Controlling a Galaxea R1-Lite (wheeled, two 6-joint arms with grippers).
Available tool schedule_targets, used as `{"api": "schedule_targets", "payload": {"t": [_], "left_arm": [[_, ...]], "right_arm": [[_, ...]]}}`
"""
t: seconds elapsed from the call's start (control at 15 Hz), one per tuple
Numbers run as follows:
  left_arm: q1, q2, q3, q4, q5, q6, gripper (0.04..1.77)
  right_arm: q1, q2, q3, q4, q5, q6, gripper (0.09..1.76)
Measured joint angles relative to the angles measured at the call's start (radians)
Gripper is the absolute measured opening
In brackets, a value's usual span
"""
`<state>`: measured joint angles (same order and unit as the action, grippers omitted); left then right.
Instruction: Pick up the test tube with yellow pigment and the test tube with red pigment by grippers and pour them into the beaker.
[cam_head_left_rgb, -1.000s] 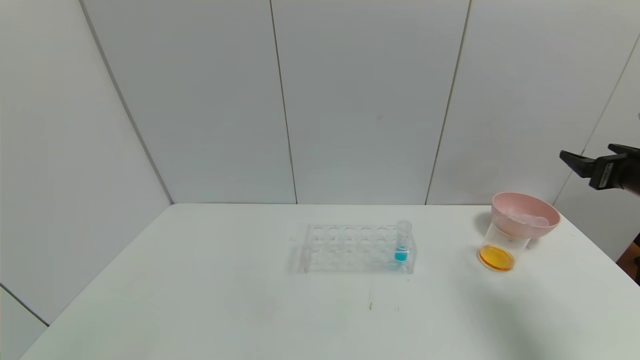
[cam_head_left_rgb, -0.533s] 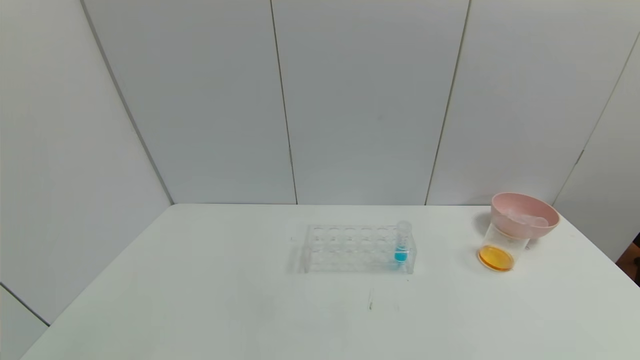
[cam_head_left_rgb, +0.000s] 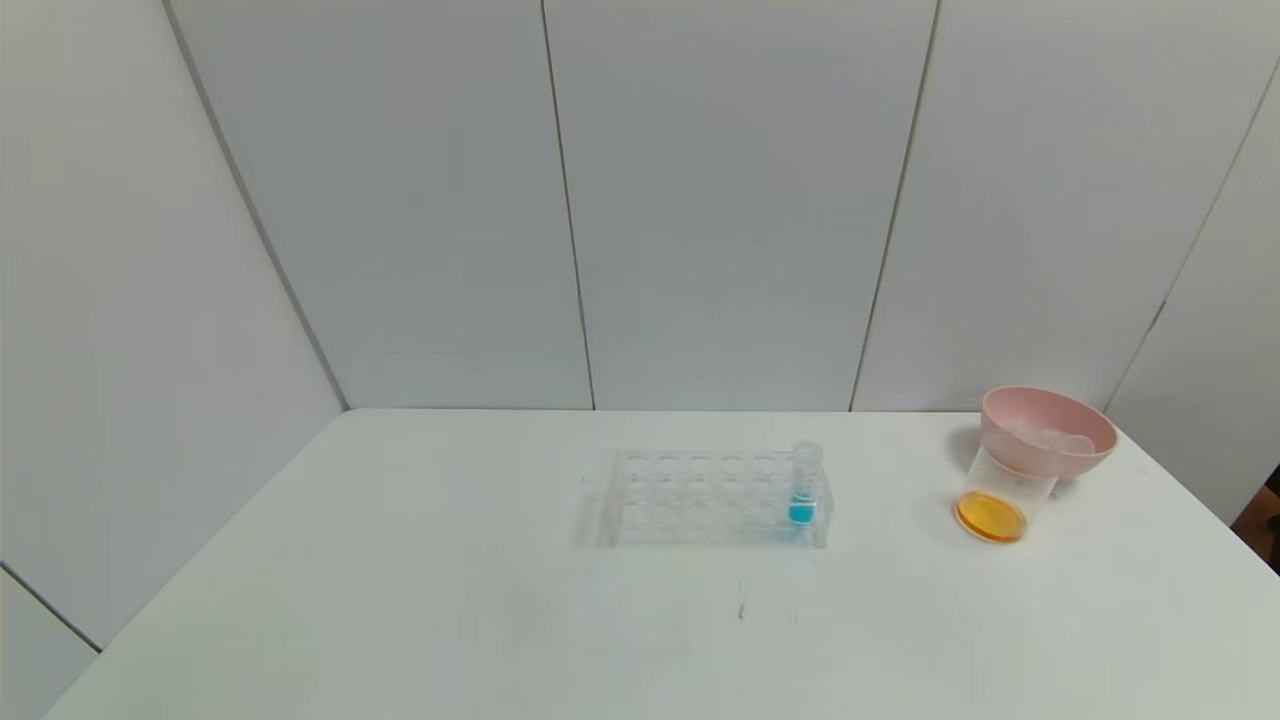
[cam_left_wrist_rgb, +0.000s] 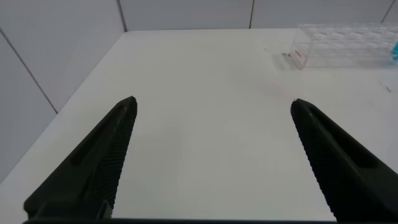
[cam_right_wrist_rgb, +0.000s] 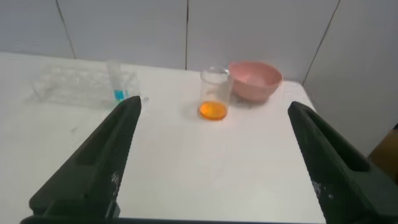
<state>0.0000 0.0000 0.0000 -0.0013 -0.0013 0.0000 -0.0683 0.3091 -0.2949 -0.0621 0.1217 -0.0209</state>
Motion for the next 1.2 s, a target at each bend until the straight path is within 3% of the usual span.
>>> {"api": "schedule_targets", "payload": {"t": [0.13, 0.47, 1.2], "left_arm": [[0.000, 0.000, 0.000, 0.000, 0.000, 0.000, 1.76], [0.000, 0.000, 0.000, 0.000, 0.000, 0.000, 1.76], [0.000, 0.000, 0.000, 0.000, 0.000, 0.000, 1.76]], "right_arm": [[0.008, -0.036, 0.114, -0.013, -0.001, 0.017, 1.69], [0.071, -0.158, 0.259, -0.008, -0.007, 0.022, 1.70], [0.070, -0.303, 0.292, 0.056, -0.122, 0.017, 1.70]]}}
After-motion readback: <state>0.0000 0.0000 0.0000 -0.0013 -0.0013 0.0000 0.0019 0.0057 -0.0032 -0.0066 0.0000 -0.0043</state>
